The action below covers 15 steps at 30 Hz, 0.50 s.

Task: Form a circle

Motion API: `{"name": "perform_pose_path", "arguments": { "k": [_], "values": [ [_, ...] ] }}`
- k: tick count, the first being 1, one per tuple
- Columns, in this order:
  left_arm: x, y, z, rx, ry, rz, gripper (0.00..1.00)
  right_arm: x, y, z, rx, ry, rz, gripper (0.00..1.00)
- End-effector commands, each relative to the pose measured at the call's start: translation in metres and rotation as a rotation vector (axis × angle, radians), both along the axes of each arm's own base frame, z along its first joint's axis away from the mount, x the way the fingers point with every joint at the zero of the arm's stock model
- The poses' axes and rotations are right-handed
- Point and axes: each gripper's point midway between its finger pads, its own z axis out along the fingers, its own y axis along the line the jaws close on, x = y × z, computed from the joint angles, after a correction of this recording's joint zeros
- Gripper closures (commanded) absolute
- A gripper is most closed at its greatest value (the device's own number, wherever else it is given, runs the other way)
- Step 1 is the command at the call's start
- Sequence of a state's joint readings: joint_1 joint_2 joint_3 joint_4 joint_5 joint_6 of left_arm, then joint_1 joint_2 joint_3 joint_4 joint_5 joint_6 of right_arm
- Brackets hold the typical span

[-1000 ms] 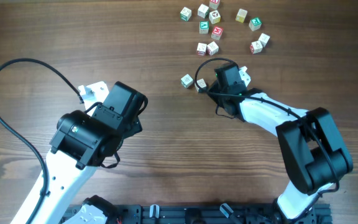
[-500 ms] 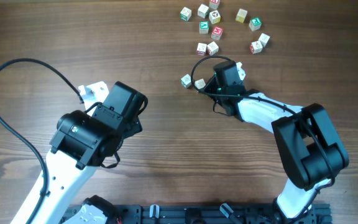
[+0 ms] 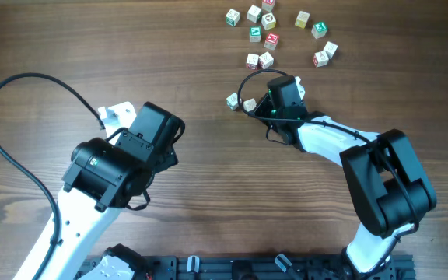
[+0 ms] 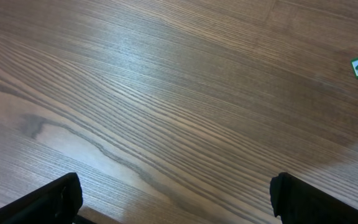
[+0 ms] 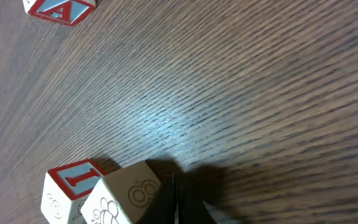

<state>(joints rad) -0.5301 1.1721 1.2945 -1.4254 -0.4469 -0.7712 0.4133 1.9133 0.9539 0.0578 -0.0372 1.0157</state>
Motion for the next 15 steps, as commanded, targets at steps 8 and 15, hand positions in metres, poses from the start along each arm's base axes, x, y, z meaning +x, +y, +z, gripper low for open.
{"name": "perform_pose_path", "arguments": {
  "k": [8, 15],
  "values": [
    [-0.001, 0.0019, 0.0002, 0.004, -0.002, 0.0, 0.0, -0.0043, 0.002, -0.0096, -0.012, 0.008, 0.048, 0.96],
    [-0.0011, 0.0019, 0.0002, 0.003, -0.002, -0.001, 0.0, -0.0001, 0.0025, -0.0067, -0.017, -0.017, 0.053, 0.96]
  ]
}}
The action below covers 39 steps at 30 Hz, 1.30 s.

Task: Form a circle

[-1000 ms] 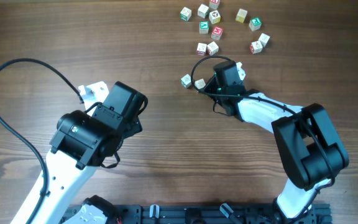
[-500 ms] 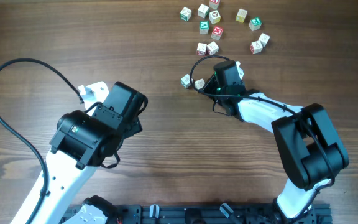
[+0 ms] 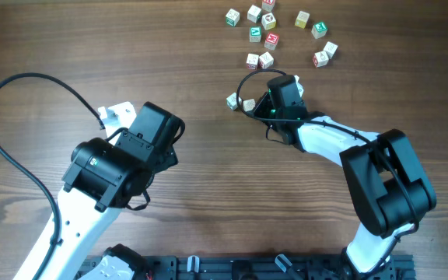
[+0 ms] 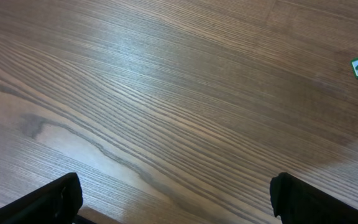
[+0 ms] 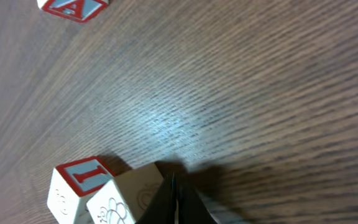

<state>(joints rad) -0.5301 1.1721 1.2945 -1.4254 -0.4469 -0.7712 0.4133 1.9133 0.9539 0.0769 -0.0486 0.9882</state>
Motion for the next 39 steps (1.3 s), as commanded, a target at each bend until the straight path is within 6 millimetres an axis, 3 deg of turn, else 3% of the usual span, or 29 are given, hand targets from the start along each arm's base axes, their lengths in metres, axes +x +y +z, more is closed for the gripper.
{"name": "perform_pose_path", "arguments": {
  "k": [1, 12, 26, 34, 39],
  "values": [
    [-0.001, 0.002, 0.0, 0.003, -0.002, -0.001, 0.0, -0.002, -0.001, -0.009, -0.018, 0.0, 0.026, 0.96],
    [-0.001, 0.002, 0.0, 0.003, -0.002, -0.001, 0.0, 0.006, 0.008, -0.002, -0.012, -0.063, 0.097, 0.95],
    [-0.001, 0.002, 0.0, 0.003, -0.002, 0.0, 0.0, 0.007, 0.004, -0.004, -0.035, -0.065, 0.082, 0.95],
    [-0.001, 0.002, 0.0, 0.003, -0.002, -0.001, 0.0, -0.014, -0.021, -0.016, -0.031, 0.098, -0.078, 0.95],
    [-0.001, 0.002, 0.0, 0.003, -0.002, -0.001, 0.0, -0.037, 0.001, -0.008, 0.026, 0.161, 0.035, 0.95]
  ]
}}
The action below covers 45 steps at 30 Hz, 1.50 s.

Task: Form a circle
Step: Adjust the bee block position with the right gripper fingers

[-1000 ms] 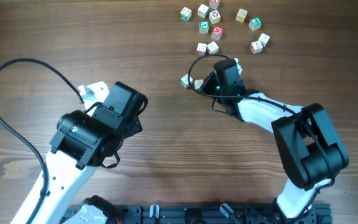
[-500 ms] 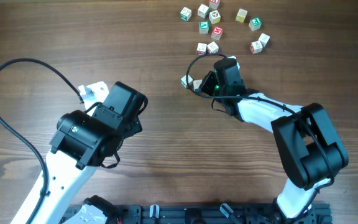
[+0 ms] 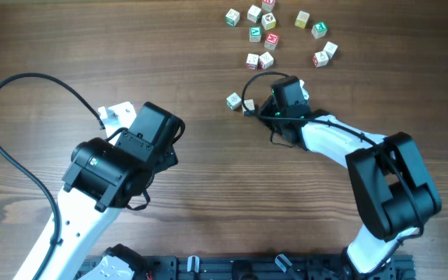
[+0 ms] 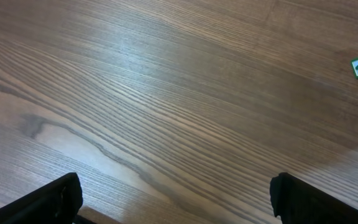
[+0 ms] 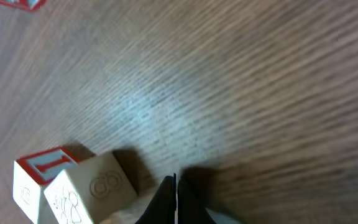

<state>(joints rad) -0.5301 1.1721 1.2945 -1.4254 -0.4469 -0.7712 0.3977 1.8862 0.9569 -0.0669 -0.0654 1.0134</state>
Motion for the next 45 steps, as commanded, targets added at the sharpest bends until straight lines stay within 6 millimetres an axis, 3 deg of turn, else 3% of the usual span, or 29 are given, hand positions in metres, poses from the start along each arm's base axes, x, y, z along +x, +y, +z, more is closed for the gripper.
{"name": "perform_pose_path", "arguments": {
  "k": [1, 7, 45],
  "values": [
    [-0.001, 0.002, 0.0, 0.003, -0.002, -0.001, 0.0, -0.019, 0.018, -0.001, 0.055, 0.053, 0.069, 0.96],
    [-0.001, 0.002, 0.0, 0.003, -0.002, -0.001, 0.0, -0.022, 0.029, 0.001, 0.037, 0.03, 0.11, 0.95],
    [-0.001, 0.002, 0.0, 0.004, -0.002, 0.0, 0.0, -0.006, 0.032, 0.003, 0.033, -0.045, 0.123, 0.95]
  ]
}}
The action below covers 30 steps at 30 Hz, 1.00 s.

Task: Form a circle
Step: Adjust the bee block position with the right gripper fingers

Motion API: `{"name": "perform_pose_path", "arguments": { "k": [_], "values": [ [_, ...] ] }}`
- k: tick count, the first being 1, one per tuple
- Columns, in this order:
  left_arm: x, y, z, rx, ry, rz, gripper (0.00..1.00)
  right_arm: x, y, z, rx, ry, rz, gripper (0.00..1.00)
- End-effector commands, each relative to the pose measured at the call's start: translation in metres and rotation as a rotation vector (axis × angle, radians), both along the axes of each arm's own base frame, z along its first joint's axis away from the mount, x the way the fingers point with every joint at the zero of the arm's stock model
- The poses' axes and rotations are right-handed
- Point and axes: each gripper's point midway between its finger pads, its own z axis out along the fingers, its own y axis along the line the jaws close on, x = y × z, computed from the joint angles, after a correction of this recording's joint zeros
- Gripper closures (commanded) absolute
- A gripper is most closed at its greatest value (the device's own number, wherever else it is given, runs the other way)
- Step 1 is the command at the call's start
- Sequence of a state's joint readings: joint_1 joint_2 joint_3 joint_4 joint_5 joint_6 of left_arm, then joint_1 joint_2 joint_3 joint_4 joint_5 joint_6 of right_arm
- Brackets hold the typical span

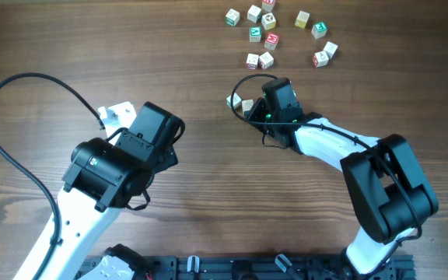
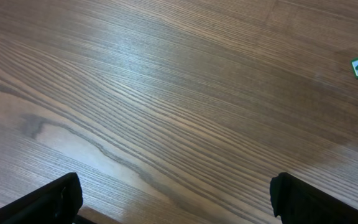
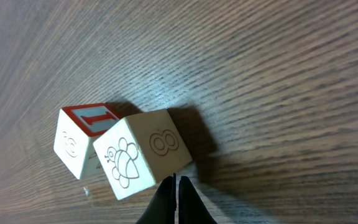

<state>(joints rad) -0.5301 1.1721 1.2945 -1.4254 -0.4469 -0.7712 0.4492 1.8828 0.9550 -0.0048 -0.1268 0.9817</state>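
Two wooden picture cubes lie together left of centre: a cream cube with a bee drawing (image 3: 143,153) (image 1: 247,105) touching a red-topped cube (image 3: 79,139) (image 1: 233,100). My right gripper (image 3: 174,185) (image 1: 261,107) is shut with nothing in it, its tips meeting the bee cube's near lower edge. Several more cubes (image 1: 267,60) lie scattered at the far side. My left gripper (image 2: 176,202) is open over bare wood, far left of the cubes. A green-faced cube shows at the right edge of its view.
The wooden table (image 1: 208,202) carries only the cubes. The scattered group runs from a cube at the far left (image 1: 232,17) to a pair at the right (image 1: 320,58). A black cable (image 1: 22,85) loops behind the left arm.
My shut right gripper, then a little to the right of the bee cube and apart from it, now touches its lower edge. Both cubes now sit in the middle of the right wrist view. The left arm has not moved.
At the two oldest moments my shut right gripper stood against the bee cube beside the red-topped cube. Then its tips stood slightly off the cube. Now they touch it again, farther left. The left gripper stayed open and still throughout.
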Motion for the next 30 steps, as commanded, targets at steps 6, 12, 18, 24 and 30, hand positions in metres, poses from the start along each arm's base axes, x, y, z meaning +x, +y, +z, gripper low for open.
{"name": "perform_pose_path", "arguments": {
  "k": [6, 12, 18, 24, 30],
  "values": [
    [-0.001, 0.002, 0.0, 0.003, -0.002, -0.001, 0.0, -0.004, 0.005, -0.006, -0.029, -0.019, 0.041, 0.95],
    [-0.001, 0.002, 0.0, 0.003, -0.002, -0.001, 0.0, -0.01, 0.0, -0.011, -0.035, 0.027, 0.013, 0.95],
    [-0.001, 0.002, 0.0, 0.003, -0.002, -0.001, 0.0, -0.015, 0.003, -0.011, -0.013, 0.053, 0.013, 0.96],
    [-0.001, 0.002, 0.0, 0.003, -0.002, -0.001, 0.0, -0.009, -0.02, 0.045, -0.081, -0.059, -0.066, 0.95],
    [-0.001, 0.002, 0.0, 0.003, -0.002, -0.001, 0.0, 0.008, -0.03, 0.072, -0.14, -0.193, -0.082, 0.95]
  ]
}}
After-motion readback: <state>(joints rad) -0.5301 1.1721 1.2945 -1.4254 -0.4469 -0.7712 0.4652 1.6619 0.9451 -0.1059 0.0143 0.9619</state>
